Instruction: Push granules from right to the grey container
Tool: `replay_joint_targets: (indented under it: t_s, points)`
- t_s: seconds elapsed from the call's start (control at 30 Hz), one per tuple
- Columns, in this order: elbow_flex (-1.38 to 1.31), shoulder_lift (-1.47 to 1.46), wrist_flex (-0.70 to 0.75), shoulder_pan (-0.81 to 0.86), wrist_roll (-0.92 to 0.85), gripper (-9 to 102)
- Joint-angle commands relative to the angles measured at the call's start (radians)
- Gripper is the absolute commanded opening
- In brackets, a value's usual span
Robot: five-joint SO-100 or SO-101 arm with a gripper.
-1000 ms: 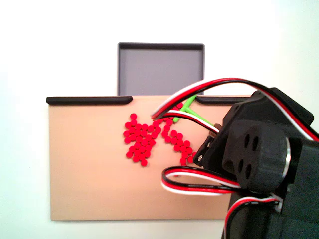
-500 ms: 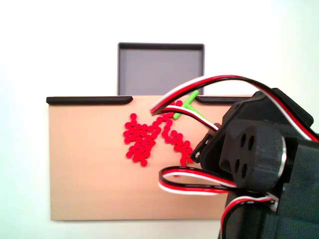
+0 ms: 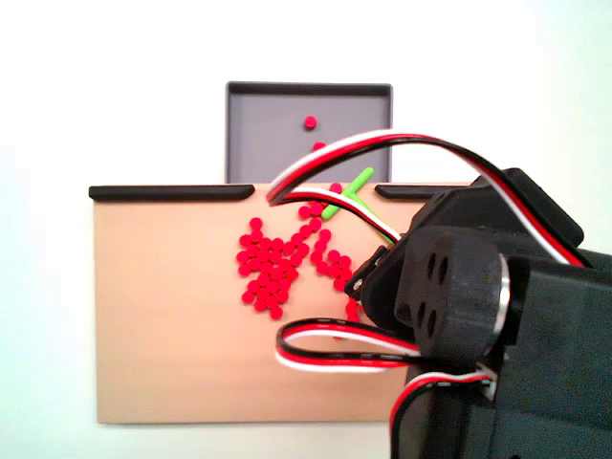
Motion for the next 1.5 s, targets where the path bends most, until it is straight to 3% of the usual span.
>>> replay_joint_targets:
  t_s: [0.0, 0.7, 1.2, 1.47]
  points:
    - [-0.031, 0.049, 0.002, -0.012, 0.028, 0]
    - [-0.031, 0.048, 0.002, -0.032, 0.229, 0]
    - [-0.031, 0.141, 0.011, -0.052, 0.262, 0]
    - [-0.009, 0.252, 0.015, -0.046, 0.476, 0]
